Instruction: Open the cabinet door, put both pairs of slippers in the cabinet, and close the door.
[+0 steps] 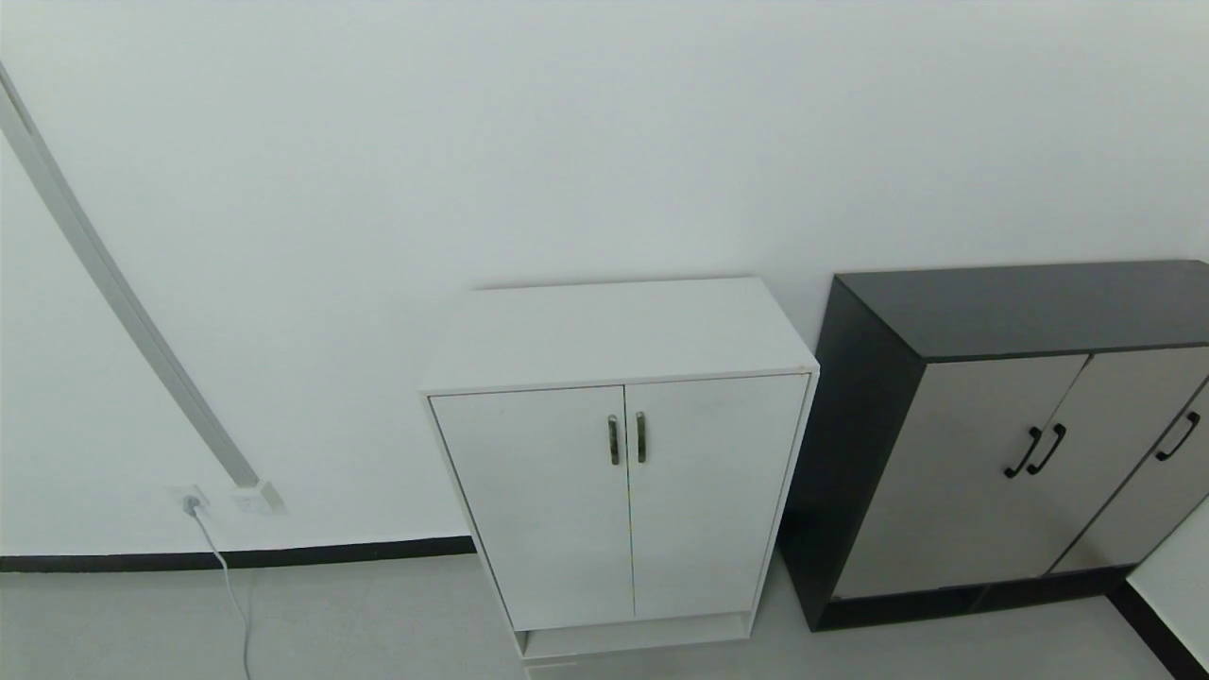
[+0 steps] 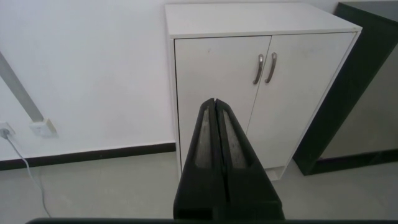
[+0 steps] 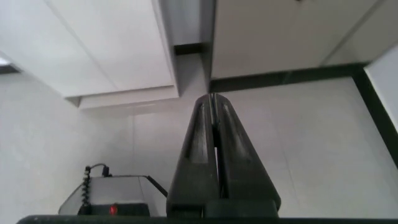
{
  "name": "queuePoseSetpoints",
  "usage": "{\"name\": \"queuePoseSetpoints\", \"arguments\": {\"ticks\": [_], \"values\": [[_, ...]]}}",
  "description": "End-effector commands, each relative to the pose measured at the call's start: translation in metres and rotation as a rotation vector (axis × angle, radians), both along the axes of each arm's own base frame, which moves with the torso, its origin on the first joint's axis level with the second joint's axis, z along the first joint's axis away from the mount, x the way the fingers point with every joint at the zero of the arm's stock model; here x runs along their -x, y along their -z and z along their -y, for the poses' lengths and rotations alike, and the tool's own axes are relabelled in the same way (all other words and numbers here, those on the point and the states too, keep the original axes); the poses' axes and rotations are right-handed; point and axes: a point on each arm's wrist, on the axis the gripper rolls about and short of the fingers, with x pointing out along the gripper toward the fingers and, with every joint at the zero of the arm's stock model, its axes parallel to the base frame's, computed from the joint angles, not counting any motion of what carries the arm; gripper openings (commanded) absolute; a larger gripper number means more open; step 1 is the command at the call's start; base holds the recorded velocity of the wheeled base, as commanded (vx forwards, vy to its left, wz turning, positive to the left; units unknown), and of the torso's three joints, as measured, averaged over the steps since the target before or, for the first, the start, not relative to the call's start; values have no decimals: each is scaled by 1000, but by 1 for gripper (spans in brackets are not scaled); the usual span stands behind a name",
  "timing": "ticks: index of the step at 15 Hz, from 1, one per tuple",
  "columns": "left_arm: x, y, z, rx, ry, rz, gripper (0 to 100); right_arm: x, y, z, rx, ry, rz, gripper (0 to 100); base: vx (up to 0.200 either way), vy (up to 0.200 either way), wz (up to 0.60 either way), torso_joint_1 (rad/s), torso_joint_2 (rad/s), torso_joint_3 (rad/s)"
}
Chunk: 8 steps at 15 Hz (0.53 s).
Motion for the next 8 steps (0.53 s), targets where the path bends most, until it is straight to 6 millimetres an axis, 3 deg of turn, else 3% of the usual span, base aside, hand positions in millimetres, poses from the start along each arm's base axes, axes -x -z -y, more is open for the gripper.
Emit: {"name": "queuePoseSetpoints", "arguments": {"ticks": [1, 5, 8], "values": [[0, 0, 0, 2, 0, 0, 0, -1, 2, -1, -3, -32, -21, 0, 0, 0, 0, 0, 0, 0], [0, 0, 0, 0, -1, -1, 0, 4, 1, 0, -2, 25, 42, 0, 0, 0, 0, 0, 0, 0], [0, 0, 0, 2, 0, -2, 0, 17, 1, 0, -5, 33, 206, 0, 0, 0, 0, 0, 0, 0]]}}
